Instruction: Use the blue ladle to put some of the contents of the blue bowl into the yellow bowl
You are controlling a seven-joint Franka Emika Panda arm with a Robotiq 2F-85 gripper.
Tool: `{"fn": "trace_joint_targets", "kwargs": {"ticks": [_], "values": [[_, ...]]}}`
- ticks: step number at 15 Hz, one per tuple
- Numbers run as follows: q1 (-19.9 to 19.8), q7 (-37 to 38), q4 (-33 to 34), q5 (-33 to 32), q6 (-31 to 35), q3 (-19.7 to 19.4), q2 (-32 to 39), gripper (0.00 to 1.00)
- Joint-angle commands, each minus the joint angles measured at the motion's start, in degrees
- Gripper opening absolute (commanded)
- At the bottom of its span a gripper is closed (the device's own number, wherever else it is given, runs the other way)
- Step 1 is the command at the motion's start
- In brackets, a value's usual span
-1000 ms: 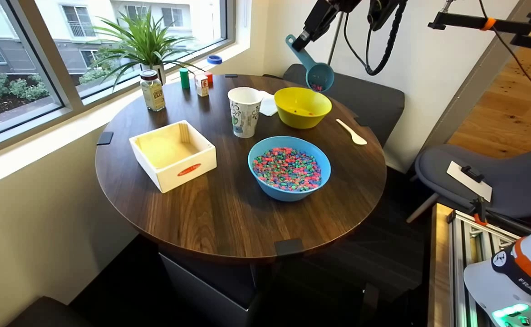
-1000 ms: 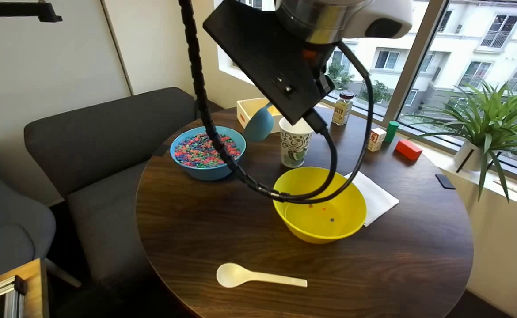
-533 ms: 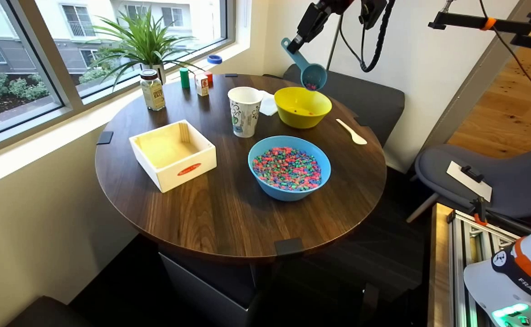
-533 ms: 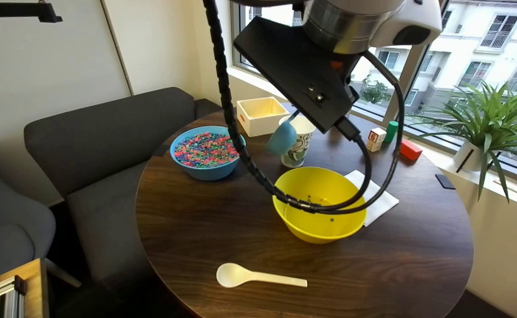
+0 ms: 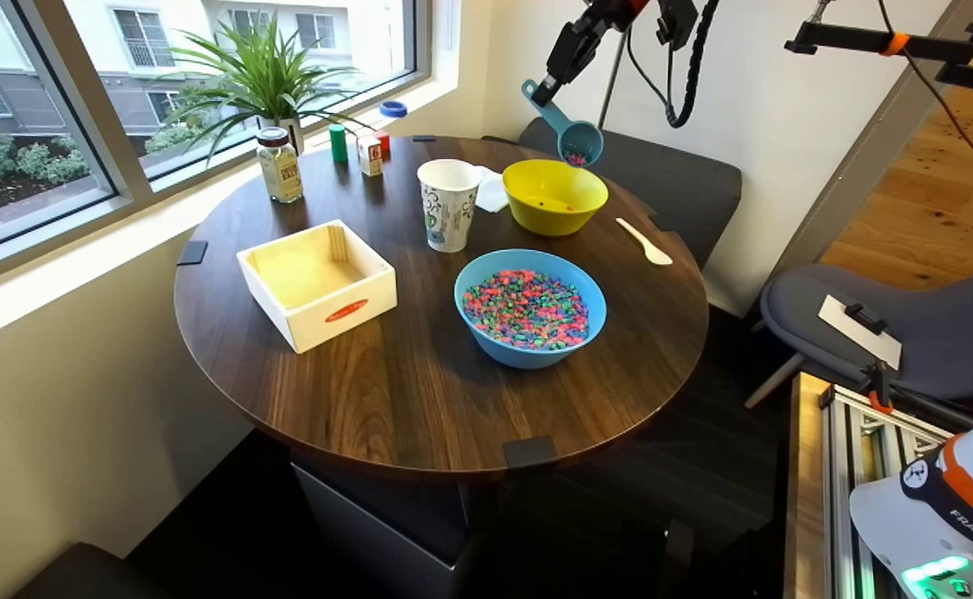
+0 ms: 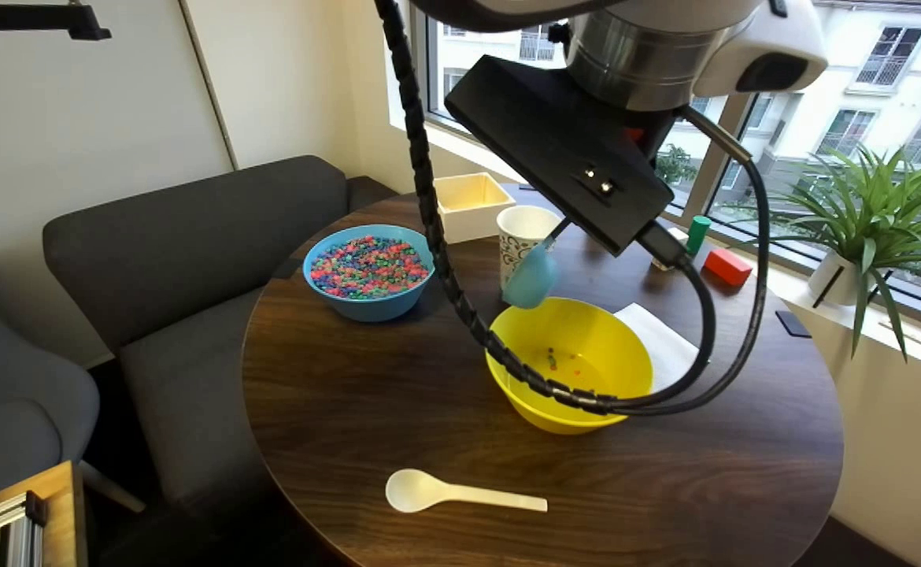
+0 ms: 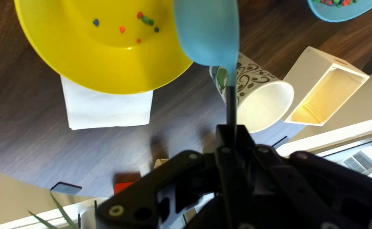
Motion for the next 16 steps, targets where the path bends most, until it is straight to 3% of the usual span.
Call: {"fn": "trace_joint_targets", "kwargs": {"ticks": [1,16], "values": [[-0.29,1.43,0.32,-3.29,5.21,0.79,1.21,0.02],[1.63,10.57,-3.88,-20.08,18.75,3.47,1.82,0.02]]}}
